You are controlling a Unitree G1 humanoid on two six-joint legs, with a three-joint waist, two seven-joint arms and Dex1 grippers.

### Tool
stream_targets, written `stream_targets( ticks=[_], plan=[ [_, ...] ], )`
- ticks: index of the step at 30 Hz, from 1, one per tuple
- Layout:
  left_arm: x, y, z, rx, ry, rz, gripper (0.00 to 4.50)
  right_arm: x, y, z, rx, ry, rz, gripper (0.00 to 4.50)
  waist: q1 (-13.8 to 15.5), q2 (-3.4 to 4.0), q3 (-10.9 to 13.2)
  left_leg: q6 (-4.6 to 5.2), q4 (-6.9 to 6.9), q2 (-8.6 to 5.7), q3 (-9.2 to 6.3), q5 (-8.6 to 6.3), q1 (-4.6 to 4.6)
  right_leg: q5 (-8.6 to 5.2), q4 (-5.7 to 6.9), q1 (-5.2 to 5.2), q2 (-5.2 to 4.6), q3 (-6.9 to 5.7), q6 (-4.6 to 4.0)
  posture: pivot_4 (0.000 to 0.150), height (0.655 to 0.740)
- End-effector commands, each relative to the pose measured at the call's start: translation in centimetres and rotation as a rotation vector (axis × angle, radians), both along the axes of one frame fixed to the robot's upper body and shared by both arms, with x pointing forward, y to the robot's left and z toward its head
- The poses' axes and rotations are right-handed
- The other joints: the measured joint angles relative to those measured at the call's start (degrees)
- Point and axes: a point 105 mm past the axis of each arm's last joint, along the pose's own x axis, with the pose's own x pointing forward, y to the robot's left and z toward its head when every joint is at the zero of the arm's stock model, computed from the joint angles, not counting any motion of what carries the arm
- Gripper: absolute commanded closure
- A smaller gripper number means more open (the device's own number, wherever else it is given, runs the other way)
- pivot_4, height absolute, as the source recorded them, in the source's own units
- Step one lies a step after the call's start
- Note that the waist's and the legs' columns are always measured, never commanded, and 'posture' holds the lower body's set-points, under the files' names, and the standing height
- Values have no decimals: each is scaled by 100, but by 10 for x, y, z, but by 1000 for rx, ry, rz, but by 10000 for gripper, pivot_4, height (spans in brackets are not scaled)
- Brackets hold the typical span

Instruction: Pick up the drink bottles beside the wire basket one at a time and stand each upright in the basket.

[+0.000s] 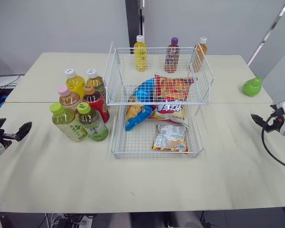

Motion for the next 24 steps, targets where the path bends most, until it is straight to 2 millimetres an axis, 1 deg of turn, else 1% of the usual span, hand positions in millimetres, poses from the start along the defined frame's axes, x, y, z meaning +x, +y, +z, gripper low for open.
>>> stream_targets(
  ticks=[1,3,4,7,9,10,13,14,16,18,20,22,24],
  plan=[
    [2,-2,10,46,-19,-14,275,-1,-4,26,7,-103,1,0,0,0,0,0,0,0,0,0,0,0,0,0,0,0,0,1500,7400],
    [3,-2,8,29,-21,-13,275,0,-2,39,48,-143,24,0,-5,0,0,0,0,0,0,0,0,0,1,-1,0,0,0,1500,7400],
    [3,-2,8,22,-22,-11,275,0,3,51,77,-181,61,0,-8,0,0,0,0,0,0,0,0,0,2,-1,0,1,0,1500,7400],
    [6,-3,6,1,-28,-10,275,3,29,89,97,-282,204,0,-16,1,0,0,0,1,1,0,1,0,5,-1,1,2,0,1500,7400],
    [8,-5,4,-7,-26,-13,275,2,60,124,118,-365,332,0,-18,1,0,0,1,2,0,0,2,0,8,-1,2,1,0,1500,7400],
    [8,-6,1,-11,-23,-15,275,0,78,139,144,-389,409,0,-19,1,0,0,1,3,0,0,3,0,10,-1,2,2,0,1500,7400],
    [10,-11,-5,-27,-13,-27,275,-16,139,170,189,-392,639,0,-5,1,0,0,1,5,-3,0,3,0,13,-2,3,-1,0,1500,7400],
    [11,-12,-6,-29,-11,-28,275,-21,152,175,200,-389,680,0,5,1,0,0,0,5,-8,0,1,0,12,-2,3,-7,0,1500,7400],
    [12,-13,-8,-32,-8,-33,275,-37,189,195,259,-391,812,0,29,0,-1,0,1,6,-19,0,-8,0,10,-3,3,-19,0,1500,7400],
    [13,-14,-9,-39,-7,-38,275,-58,230,208,316,-358,983,0,42,0,-1,0,5,7,-25,0,-14,0,10,-4,2,-24,0,1500,7400],
    [13,-16,-9,-44,-7,-44,275,-77,262,212,350,-314,1123,0,50,0,-1,0,7,5,-25,0,-16,1,11,-6,0,-24,0,1500,7400],
    [14,-17,-9,-47,-8,-51,275,-90,282,210,357,-286,1210,0,56,-6,-5,0,8,6,-31,0,-18,0,10,-6,0,-30,-1,1500,7400],
    [14,-18,-8,-49,-11,-53,275,-97,297,205,372,-268,1271,0,78,-20,-13,0,8,6,-34,0,-21,0,6,-6,0,-35,-1,1500,7400]
  ],
)
